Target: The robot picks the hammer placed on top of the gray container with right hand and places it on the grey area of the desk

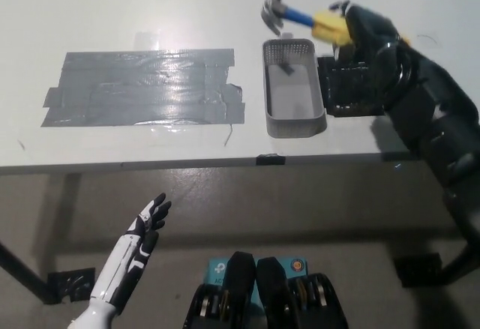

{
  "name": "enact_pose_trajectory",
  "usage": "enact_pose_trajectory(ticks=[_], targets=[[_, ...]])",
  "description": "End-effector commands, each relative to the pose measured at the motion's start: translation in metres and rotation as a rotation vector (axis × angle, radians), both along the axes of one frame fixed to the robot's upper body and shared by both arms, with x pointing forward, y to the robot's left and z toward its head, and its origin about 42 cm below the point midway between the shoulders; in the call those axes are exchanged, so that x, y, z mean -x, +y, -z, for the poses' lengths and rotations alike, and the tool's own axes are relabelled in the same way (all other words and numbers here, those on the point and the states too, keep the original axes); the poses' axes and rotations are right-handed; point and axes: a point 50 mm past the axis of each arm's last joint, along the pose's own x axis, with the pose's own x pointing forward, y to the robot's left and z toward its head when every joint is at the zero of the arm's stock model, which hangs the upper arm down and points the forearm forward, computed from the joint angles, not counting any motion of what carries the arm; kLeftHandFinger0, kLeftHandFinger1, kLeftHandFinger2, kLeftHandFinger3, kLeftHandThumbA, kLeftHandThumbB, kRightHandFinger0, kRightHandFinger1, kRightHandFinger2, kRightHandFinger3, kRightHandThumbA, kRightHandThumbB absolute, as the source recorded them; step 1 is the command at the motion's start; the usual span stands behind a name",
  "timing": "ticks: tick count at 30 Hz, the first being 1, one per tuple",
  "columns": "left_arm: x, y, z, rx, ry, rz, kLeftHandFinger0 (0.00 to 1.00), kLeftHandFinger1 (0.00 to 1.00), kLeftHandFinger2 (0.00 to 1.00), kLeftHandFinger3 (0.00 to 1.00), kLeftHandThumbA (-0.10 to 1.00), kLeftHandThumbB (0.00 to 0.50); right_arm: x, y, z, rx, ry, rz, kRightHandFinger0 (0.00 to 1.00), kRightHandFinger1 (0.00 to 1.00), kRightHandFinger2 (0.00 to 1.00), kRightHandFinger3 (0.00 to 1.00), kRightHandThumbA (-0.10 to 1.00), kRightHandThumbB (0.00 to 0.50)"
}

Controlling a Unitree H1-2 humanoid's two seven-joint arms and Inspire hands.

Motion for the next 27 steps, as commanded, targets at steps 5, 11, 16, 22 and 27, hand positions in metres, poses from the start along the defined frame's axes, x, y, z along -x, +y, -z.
enact_pose_trajectory(ticks=[5,11,16,22,27], targets=[[-0.003,-0.002,-0.013,-0.033,-0.052,0.031,1.00,1.00,1.00,1.00,1.00,0.356,-0.005,0.030,-0.117,-0.062,-0.354,-0.096,0.00,0.36,0.77,0.83,-0.10,0.140],[-0.001,0.000,-0.012,-0.037,-0.050,0.036,1.00,1.00,1.00,1.00,1.00,0.351,-0.002,0.049,-0.120,-0.036,-0.364,-0.123,0.00,0.34,0.78,0.80,-0.10,0.157],[-0.001,-0.001,-0.012,-0.039,-0.047,0.044,1.00,1.00,1.00,1.00,1.00,0.360,0.002,0.073,-0.117,0.019,-0.397,-0.175,0.00,0.29,0.72,0.68,-0.10,0.182],[0.000,-0.006,-0.012,-0.021,-0.035,0.052,1.00,1.00,1.00,1.00,1.00,0.372,0.010,0.120,-0.115,0.060,-0.368,-0.232,0.05,0.35,0.68,0.68,-0.10,0.195],[0.001,-0.015,-0.008,-0.034,-0.038,0.084,1.00,1.00,1.00,1.00,1.00,0.357,0.025,0.171,-0.111,0.099,-0.347,-0.279,0.00,0.30,0.80,0.73,-0.10,0.183]])
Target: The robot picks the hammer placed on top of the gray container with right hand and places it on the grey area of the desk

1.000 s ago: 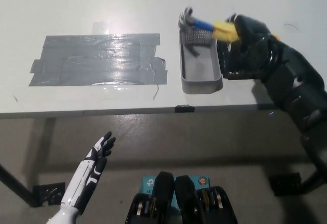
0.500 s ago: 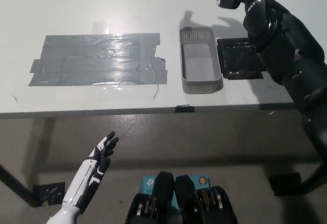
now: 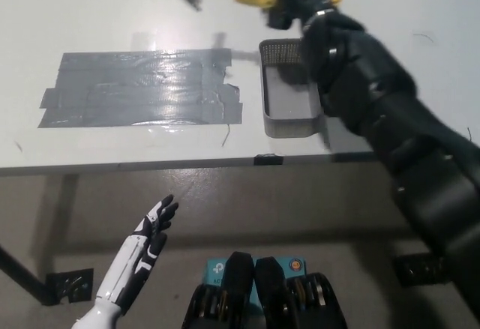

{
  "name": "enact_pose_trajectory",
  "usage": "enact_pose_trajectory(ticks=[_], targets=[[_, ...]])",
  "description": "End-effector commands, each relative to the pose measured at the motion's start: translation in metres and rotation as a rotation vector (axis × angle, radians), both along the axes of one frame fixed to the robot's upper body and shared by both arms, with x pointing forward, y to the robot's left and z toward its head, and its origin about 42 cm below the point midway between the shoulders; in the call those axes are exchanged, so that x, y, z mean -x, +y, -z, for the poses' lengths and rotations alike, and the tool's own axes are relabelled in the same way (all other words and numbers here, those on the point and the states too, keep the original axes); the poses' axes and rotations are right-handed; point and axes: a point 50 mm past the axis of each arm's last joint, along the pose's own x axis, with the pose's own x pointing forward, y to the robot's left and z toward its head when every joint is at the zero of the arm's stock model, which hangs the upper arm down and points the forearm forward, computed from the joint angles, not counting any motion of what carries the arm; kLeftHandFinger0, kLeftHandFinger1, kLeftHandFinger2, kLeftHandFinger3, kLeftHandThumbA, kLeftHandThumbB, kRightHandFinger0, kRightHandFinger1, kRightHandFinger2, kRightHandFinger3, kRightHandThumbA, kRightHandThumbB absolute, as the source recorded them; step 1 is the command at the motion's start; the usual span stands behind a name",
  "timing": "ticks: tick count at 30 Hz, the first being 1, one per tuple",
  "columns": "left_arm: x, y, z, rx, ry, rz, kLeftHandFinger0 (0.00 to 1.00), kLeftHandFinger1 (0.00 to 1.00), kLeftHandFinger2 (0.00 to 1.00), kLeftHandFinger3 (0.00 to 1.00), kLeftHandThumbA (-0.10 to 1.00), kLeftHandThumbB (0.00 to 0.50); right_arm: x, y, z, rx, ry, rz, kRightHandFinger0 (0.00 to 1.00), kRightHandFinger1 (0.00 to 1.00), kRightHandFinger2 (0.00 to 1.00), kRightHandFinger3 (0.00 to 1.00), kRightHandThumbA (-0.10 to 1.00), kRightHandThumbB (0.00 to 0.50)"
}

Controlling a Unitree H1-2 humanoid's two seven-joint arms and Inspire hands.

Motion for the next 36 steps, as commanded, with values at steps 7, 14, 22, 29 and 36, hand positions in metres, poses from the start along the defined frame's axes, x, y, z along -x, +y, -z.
enact_pose_trajectory(ticks=[7,14,22,29,36], targets=[[0.002,-0.018,-0.007,-0.025,-0.052,0.087,1.00,1.00,1.00,1.00,1.00,0.355,0.026,0.091,-0.060,0.007,-0.157,-0.117,0.00,0.35,0.79,0.82,-0.10,0.205],[0.005,-0.025,-0.009,-0.028,-0.056,0.109,1.00,1.00,1.00,1.00,1.00,0.351,0.036,0.111,-0.042,-0.003,-0.114,-0.145,0.03,0.38,0.83,0.76,-0.10,0.262],[0.007,-0.036,-0.011,-0.037,-0.046,0.148,1.00,1.00,1.00,1.00,1.00,0.370,0.045,0.122,-0.018,-0.010,-0.079,-0.143,0.00,0.18,0.37,0.54,-0.10,0.252],[0.003,-0.046,-0.019,-0.050,-0.062,0.181,1.00,1.00,1.00,1.00,1.00,0.359,0.058,0.139,0.010,0.056,-0.045,-0.172,0.02,0.22,0.64,0.48,-0.10,0.164],[0.000,-0.049,-0.024,-0.076,-0.076,0.196,1.00,1.00,1.00,1.00,1.00,0.315,0.066,0.142,0.041,0.093,0.031,-0.190,0.00,0.16,0.37,0.41,0.05,0.186]])
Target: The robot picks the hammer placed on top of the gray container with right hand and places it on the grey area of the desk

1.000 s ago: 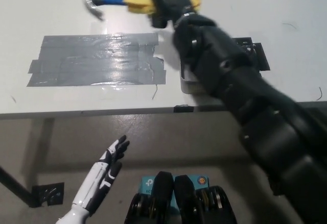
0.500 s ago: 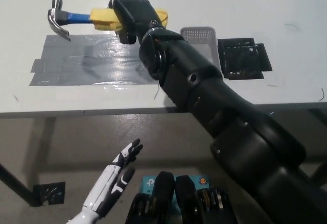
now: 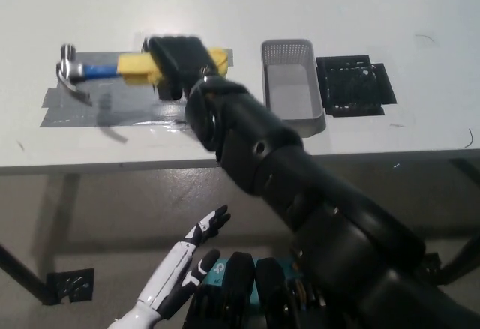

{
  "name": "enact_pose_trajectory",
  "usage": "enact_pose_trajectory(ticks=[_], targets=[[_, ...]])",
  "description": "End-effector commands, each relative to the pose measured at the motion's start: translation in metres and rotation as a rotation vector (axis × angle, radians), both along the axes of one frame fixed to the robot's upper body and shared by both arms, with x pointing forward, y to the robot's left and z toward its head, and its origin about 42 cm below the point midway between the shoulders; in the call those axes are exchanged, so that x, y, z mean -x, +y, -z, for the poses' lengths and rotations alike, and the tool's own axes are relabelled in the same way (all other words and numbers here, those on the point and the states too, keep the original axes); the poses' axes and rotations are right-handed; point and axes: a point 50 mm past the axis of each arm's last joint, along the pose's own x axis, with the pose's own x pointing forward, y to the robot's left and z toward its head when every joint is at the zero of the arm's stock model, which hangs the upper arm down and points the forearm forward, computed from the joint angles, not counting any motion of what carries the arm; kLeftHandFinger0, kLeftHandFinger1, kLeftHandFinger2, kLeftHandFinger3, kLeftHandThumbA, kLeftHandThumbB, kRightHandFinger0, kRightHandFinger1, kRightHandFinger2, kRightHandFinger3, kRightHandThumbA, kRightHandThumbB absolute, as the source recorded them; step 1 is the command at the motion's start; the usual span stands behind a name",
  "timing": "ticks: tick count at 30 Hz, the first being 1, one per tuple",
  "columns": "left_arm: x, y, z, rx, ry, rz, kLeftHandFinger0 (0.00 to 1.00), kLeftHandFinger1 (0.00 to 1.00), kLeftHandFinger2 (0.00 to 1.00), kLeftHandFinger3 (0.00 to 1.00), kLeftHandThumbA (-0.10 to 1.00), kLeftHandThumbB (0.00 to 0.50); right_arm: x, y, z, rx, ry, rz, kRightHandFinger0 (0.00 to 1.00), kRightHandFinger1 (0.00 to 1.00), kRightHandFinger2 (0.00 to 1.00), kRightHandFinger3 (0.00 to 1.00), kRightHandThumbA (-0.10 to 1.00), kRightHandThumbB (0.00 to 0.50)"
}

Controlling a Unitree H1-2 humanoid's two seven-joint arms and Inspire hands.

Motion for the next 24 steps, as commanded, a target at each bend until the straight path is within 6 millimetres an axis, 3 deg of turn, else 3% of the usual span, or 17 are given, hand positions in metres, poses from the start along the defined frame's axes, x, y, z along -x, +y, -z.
enact_pose_trajectory(ticks=[1,2,5,6,7,8,9,11,18,24], targets=[[-0.003,-0.006,-0.013,-0.017,-0.048,0.029,1.00,1.00,1.00,1.00,1.00,0.314,0.003,0.014,-0.022,-0.002,-0.073,-0.030,0.00,0.14,0.34,0.39,0.08,0.190],[-0.003,-0.006,-0.013,-0.017,-0.045,0.031,1.00,1.00,1.00,1.00,1.00,0.321,0.003,0.014,-0.020,-0.003,-0.061,-0.030,0.00,0.09,0.28,0.37,0.11,0.187],[-0.004,-0.007,-0.015,-0.019,-0.051,0.039,1.00,1.00,1.00,1.00,1.00,0.314,0.002,0.012,-0.015,-0.018,0.000,-0.016,0.03,0.14,0.31,0.42,0.20,0.204],[-0.004,-0.007,-0.015,-0.017,-0.053,0.041,1.00,1.00,1.00,1.00,1.00,0.305,0.001,0.011,-0.015,0.000,0.030,-0.008,0.19,0.34,0.56,0.68,0.29,0.197],[-0.004,-0.007,-0.015,-0.019,-0.051,0.042,1.00,1.00,1.00,1.00,1.00,0.311,0.000,0.010,-0.015,0.016,0.086,-0.006,0.47,0.68,0.95,0.98,0.38,0.195],[-0.004,-0.007,-0.015,-0.020,-0.050,0.042,1.00,1.00,1.00,1.00,1.00,0.311,0.000,0.010,-0.016,0.020,0.104,-0.006,0.49,0.71,0.97,1.00,0.39,0.194],[-0.004,-0.007,-0.015,-0.024,-0.047,0.043,1.00,1.00,1.00,1.00,1.00,0.310,-0.001,0.009,-0.014,0.031,0.141,0.005,1.00,1.00,1.00,1.00,0.50,0.273],[-0.005,-0.007,-0.015,-0.028,-0.050,0.048,1.00,1.00,1.00,1.00,1.00,0.311,-0.003,0.005,-0.014,0.035,0.160,0.015,1.00,1.00,1.00,1.00,0.55,0.293],[-0.007,-0.009,-0.015,-0.020,-0.040,0.069,1.00,1.00,1.00,1.00,1.00,0.317,-0.011,-0.007,-0.022,0.026,0.240,0.042,1.00,1.00,1.00,1.00,0.77,0.496],[-0.008,-0.010,-0.016,-0.026,-0.036,0.071,1.00,1.00,1.00,1.00,1.00,0.326,-0.019,-0.011,-0.050,-0.053,0.257,0.027,1.00,1.00,1.00,1.00,0.83,0.500]])
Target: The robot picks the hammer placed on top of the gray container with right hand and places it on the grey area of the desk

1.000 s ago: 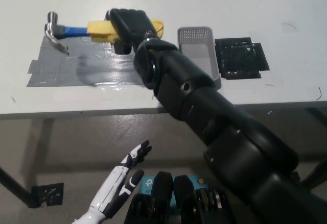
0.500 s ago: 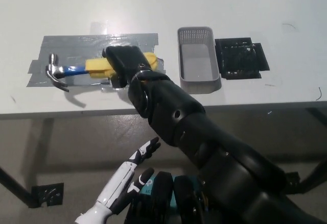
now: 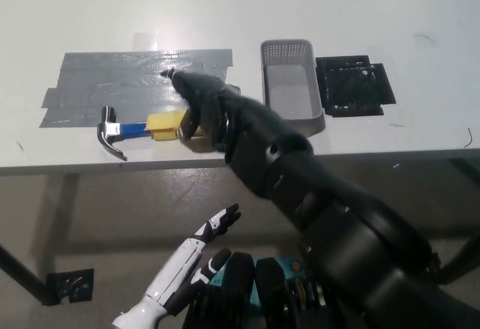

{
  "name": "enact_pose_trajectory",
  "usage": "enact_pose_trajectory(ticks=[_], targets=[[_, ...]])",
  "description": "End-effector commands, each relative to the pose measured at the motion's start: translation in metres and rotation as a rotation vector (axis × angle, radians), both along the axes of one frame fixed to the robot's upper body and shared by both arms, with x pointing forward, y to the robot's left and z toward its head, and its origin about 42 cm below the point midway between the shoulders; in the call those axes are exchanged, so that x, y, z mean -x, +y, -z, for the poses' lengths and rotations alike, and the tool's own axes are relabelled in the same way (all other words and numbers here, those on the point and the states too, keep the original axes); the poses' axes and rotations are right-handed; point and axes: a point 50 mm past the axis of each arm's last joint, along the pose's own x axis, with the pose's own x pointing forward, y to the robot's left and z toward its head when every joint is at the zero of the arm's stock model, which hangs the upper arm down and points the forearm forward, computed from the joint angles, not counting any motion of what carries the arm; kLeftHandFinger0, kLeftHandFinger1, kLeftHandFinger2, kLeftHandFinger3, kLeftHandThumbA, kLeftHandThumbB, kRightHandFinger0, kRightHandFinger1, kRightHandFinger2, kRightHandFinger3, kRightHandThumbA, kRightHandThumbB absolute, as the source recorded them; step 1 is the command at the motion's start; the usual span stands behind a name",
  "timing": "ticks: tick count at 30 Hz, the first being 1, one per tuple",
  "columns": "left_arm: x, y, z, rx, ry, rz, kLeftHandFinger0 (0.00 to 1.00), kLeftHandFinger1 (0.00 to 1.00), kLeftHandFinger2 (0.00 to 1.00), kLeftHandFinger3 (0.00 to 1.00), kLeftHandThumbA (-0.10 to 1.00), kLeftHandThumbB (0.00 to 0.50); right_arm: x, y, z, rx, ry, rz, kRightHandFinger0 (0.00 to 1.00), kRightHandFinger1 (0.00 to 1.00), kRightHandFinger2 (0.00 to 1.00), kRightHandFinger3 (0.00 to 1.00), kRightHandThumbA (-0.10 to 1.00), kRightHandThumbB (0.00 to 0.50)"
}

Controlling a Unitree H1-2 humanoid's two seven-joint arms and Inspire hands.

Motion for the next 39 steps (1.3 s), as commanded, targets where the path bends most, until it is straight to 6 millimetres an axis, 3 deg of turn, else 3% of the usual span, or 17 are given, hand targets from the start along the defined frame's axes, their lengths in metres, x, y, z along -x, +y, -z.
enact_pose_trajectory(ticks=[1,3,7,9,14,15,18,21,23,24,29,32,33,34,35,36,39], targets=[[-0.003,-0.005,-0.011,0.007,-0.037,0.027,1.00,1.00,1.00,1.00,0.99,0.326,-0.009,0.013,-0.069,-0.088,-0.041,-0.035,1.00,1.00,1.00,1.00,0.84,0.500],[-0.003,-0.005,-0.012,0.009,-0.039,0.028,1.00,1.00,1.00,1.00,0.99,0.328,-0.012,0.014,-0.090,-0.198,-0.038,-0.039,1.00,1.00,1.00,1.00,0.81,0.500],[-0.005,-0.006,-0.012,0.002,-0.039,0.036,1.00,1.00,1.00,1.00,1.00,0.335,-0.016,0.012,-0.123,-0.370,-0.076,-0.066,1.00,1.00,1.00,1.00,0.94,0.500],[-0.005,-0.008,-0.012,-0.010,-0.045,0.041,1.00,1.00,1.00,1.00,1.00,0.333,-0.017,0.011,-0.149,-0.426,-0.120,-0.071,1.00,1.00,1.00,1.00,1.00,0.500],[-0.007,-0.009,-0.012,-0.012,-0.047,0.032,1.00,1.00,1.00,1.00,1.00,0.338,-0.015,0.005,-0.219,-0.582,-0.243,-0.162,1.00,1.00,1.00,1.00,1.00,0.500],[-0.011,-0.009,-0.014,-0.005,-0.051,0.025,1.00,1.00,1.00,1.00,1.00,0.350,-0.013,-0.004,-0.251,-0.625,-0.312,-0.186,1.00,1.00,1.00,1.00,1.00,0.500],[-0.022,-0.006,-0.018,0.008,-0.063,0.013,1.00,1.00,1.00,1.00,1.00,0.361,-0.008,-0.028,-0.294,-0.673,-0.423,-0.241,1.00,1.00,1.00,1.00,1.00,0.500],[-0.030,0.003,-0.024,0.012,-0.093,-0.029,1.00,1.00,1.00,1.00,1.00,0.366,0.018,-0.085,-0.330,-0.613,-0.599,-0.313,1.00,1.00,1.00,1.00,1.00,0.500],[-0.033,0.010,-0.026,0.019,-0.099,-0.051,1.00,1.00,1.00,1.00,1.00,0.363,0.031,-0.100,-0.336,-0.565,-0.669,-0.332,1.00,1.00,1.00,1.00,1.00,0.500],[-0.035,0.016,-0.026,0.037,-0.102,-0.085,1.00,1.00,1.00,1.00,1.00,0.381,0.053,-0.137,-0.335,-0.576,-0.700,-0.372,1.00,1.00,1.00,1.00,1.00,0.487],[-0.048,0.040,-0.032,0.072,-0.113,-0.174,1.00,1.00,1.00,1.00,1.00,0.365,0.129,-0.206,-0.324,-0.633,-0.673,-0.480,1.00,1.00,1.00,1.00,1.00,0.448],[-0.055,0.049,-0.033,0.093,-0.107,-0.208,1.00,1.00,1.00,1.00,1.00,0.365,0.160,-0.225,-0.315,-0.632,-0.696,-0.539,1.00,1.00,1.00,1.00,1.00,0.467],[-0.056,0.051,-0.030,0.114,-0.090,-0.223,1.00,1.00,1.00,1.00,1.00,0.377,0.193,-0.249,-0.303,-0.593,-0.753,-0.550,1.00,1.00,1.00,1.00,1.00,0.484],[-0.058,0.052,-0.029,0.119,-0.088,-0.229,1.00,1.00,1.00,1.00,1.00,0.376,0.208,-0.260,-0.296,-0.588,-0.760,-0.561,1.00,1.00,1.00,1.00,1.00,0.478],[-0.059,0.052,-0.028,0.123,-0.087,-0.234,1.00,1.00,1.00,1.00,1.00,0.376,0.211,-0.262,-0.294,-0.586,-0.758,-0.567,1.00,1.00,1.00,1.00,1.00,0.477],[-0.061,0.054,-0.026,0.137,-0.078,-0.235,1.00,1.00,1.00,1.00,1.00,0.372,0.229,-0.273,-0.283,-0.578,-0.768,-0.570,1.00,1.00,1.00,1.00,1.00,0.456],[-0.067,0.055,-0.024,0.136,-0.076,-0.247,1.00,1.00,1.00,1.00,1.00,0.373,0.258,-0.284,-0.260,-0.594,-0.800,-0.563,1.00,1.00,1.00,1.00,1.00,0.495]])
